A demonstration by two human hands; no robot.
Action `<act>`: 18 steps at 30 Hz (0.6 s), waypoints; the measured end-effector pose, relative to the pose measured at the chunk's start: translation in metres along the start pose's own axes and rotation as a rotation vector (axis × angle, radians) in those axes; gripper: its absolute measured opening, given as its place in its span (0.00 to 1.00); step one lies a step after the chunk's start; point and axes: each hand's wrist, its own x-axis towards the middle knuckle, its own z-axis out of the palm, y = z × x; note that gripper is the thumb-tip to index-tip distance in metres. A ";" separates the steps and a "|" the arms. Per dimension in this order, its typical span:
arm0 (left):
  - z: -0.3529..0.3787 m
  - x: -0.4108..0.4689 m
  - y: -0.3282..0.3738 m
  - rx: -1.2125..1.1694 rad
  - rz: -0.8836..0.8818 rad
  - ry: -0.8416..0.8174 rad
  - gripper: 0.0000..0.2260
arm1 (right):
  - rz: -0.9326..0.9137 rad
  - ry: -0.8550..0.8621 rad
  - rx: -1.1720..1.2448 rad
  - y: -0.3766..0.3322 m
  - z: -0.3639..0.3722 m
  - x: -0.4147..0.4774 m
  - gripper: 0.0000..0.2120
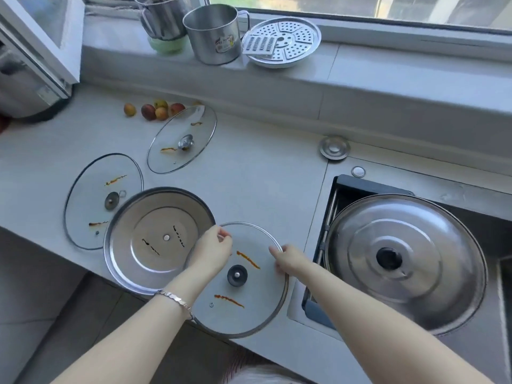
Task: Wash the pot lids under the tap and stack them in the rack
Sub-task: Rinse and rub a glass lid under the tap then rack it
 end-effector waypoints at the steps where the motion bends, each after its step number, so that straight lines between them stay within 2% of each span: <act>1: -0.003 0.004 -0.003 -0.004 0.009 -0.005 0.07 | 0.016 -0.009 0.078 0.001 0.004 0.003 0.12; 5: -0.015 0.020 -0.008 -0.049 0.038 -0.014 0.09 | 0.024 -0.014 0.357 -0.002 0.009 -0.005 0.06; 10: -0.022 0.030 0.007 -0.025 0.138 0.087 0.05 | -0.020 0.054 0.458 0.008 -0.025 -0.022 0.05; 12: -0.020 0.035 0.019 -0.012 0.176 0.076 0.09 | -0.065 0.093 0.531 0.014 -0.053 -0.035 0.05; 15: -0.008 0.033 0.048 -0.100 0.088 -0.128 0.22 | -0.140 0.150 0.620 0.022 -0.100 -0.060 0.05; 16: -0.001 0.029 0.061 -0.200 0.019 -0.247 0.23 | -0.159 0.175 0.636 0.025 -0.115 -0.069 0.06; 18: 0.014 0.017 0.089 -0.415 -0.136 -0.509 0.19 | -0.177 0.235 0.637 0.033 -0.143 -0.086 0.06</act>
